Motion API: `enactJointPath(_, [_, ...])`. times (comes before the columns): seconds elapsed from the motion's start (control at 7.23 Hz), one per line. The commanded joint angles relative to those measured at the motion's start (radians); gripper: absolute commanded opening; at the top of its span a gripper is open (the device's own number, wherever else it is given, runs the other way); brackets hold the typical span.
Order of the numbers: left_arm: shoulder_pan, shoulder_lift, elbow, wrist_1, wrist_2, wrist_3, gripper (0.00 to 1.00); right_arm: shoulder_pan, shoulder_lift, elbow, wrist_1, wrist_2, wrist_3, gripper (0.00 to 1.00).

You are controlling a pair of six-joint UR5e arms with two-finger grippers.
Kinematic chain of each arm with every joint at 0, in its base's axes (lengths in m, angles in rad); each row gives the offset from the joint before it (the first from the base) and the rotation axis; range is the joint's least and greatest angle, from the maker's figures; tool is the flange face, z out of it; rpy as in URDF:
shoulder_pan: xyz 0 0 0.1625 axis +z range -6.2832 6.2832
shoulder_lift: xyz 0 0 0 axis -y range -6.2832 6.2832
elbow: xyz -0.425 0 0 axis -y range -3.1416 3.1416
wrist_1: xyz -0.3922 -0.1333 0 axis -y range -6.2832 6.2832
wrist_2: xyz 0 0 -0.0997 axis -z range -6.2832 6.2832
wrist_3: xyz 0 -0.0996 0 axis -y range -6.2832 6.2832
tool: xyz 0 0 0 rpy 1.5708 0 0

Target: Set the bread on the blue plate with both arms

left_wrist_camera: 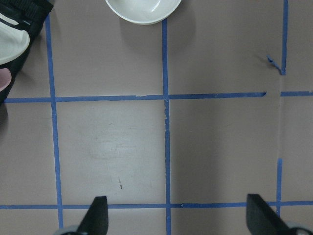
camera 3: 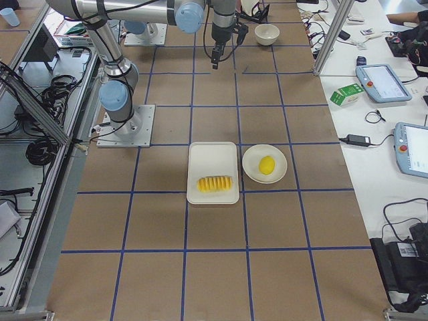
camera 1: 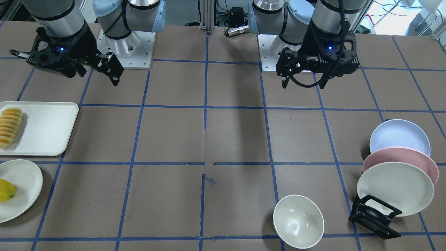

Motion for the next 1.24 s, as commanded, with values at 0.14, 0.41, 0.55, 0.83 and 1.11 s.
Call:
enactJointPath(0.14, [-0.001, 0.001, -0.022, 0.060, 0.011, 0.005, 1.00, -0.257, 0.004, 0.055, -0.019, -0.138, -0.383, 1.00])
enactJointPath(0.41, [0.006, -0.010, -0.037, 0.129, 0.016, 0.005, 1.00, -0.420, 0.004, 0.175, -0.187, -0.130, -0.614, 1.00])
enactJointPath(0.55, [0.004, 0.002, -0.044, 0.121, 0.000, 0.005, 1.00, -0.501, 0.004, 0.230, -0.282, -0.129, -0.730, 1.00])
enactJointPath(0.83, [0.003, 0.024, -0.046, 0.120, -0.003, 0.005, 1.00, -0.592, 0.019, 0.315, -0.390, -0.075, -0.856, 1.00])
enactJointPath(1.11, [-0.001, 0.035, -0.028, 0.121, -0.064, 0.004, 1.00, -0.655, 0.083, 0.324, -0.444, -0.067, -0.953, 1.00])
